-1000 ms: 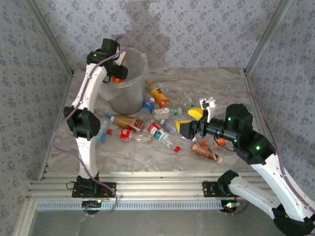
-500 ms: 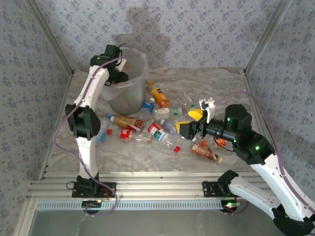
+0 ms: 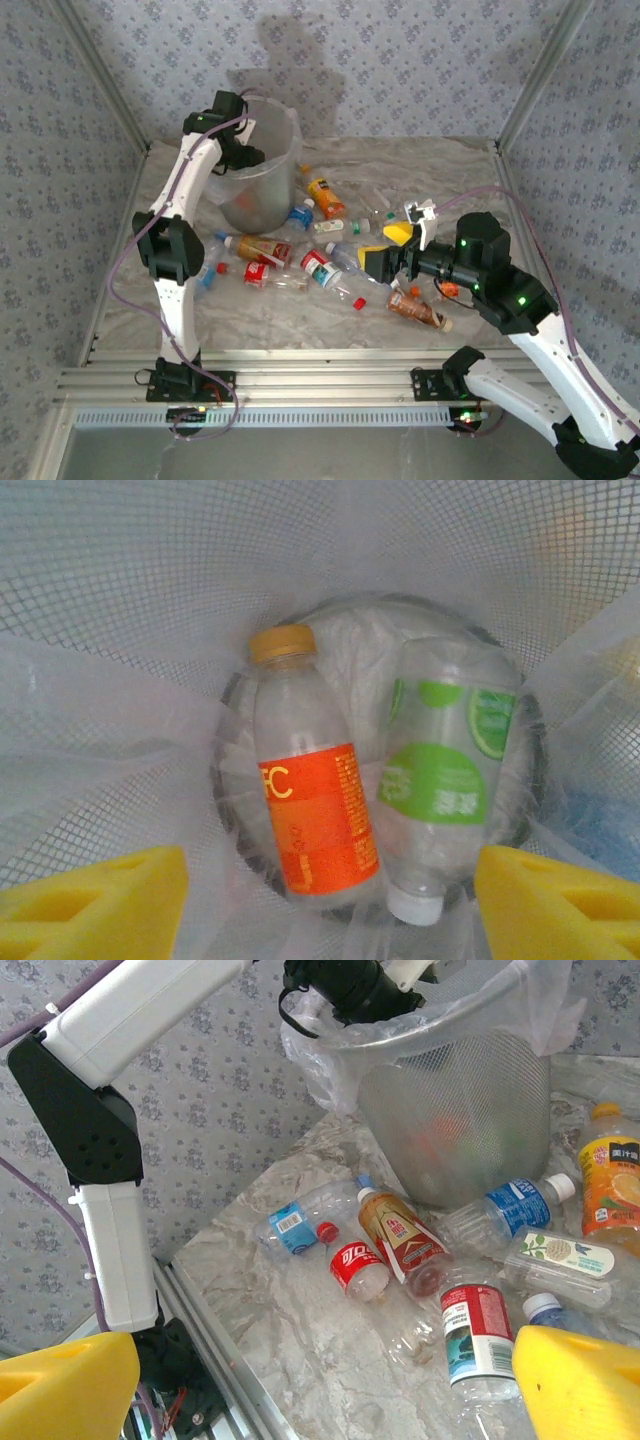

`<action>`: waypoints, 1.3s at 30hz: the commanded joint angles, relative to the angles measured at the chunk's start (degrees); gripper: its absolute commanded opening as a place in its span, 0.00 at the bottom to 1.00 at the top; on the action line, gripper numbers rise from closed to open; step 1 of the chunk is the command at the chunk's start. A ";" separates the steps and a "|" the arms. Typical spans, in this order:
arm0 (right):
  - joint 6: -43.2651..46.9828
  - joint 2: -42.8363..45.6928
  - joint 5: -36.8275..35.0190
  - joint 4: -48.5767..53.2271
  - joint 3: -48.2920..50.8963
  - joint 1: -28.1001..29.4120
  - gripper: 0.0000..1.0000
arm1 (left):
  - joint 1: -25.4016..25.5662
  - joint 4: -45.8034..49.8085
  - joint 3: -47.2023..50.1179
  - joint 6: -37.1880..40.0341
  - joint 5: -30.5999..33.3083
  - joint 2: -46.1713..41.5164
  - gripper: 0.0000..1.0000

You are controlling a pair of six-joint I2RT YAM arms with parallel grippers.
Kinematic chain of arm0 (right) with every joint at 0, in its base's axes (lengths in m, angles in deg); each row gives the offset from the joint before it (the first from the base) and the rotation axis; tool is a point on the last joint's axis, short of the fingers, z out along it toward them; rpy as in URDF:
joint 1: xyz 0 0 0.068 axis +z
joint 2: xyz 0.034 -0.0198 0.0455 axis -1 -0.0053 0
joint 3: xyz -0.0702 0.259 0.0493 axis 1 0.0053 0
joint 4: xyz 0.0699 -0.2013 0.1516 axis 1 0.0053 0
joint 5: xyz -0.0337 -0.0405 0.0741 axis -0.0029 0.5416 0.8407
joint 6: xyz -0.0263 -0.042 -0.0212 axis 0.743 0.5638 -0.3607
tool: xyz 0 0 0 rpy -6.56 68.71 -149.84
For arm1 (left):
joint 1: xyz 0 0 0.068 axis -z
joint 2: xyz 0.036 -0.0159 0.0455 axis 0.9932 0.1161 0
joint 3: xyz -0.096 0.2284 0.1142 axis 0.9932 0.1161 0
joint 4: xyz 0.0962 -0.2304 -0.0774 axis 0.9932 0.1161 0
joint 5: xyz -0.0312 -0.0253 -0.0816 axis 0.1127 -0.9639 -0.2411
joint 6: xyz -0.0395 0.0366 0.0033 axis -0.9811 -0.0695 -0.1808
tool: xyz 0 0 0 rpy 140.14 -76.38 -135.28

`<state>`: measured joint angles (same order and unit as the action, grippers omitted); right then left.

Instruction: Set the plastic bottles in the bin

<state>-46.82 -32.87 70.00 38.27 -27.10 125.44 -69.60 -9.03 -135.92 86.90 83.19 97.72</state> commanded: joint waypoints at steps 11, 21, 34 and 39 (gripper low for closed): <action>-1.18 -1.31 -8.80 4.68 1.05 -0.94 0.97 | -0.38 -1.64 1.46 -5.47 -4.64 -11.20 0.77; 1.79 -8.35 -14.14 8.45 0.65 -3.44 0.94 | 0.67 -14.87 18.73 -11.06 -15.50 -28.75 0.82; 9.99 -21.78 -6.73 7.48 -1.68 -15.12 0.77 | 8.99 -44.53 55.22 -22.92 -35.84 -54.22 1.00; 14.12 -28.40 -6.76 7.82 -3.53 -19.79 0.75 | 15.27 -50.93 64.27 -26.87 -33.12 -59.98 1.00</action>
<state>-36.51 -59.21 62.09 45.46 -28.20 107.61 -56.00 -52.15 -74.26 63.86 50.82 40.41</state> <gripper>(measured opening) 0.748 0.995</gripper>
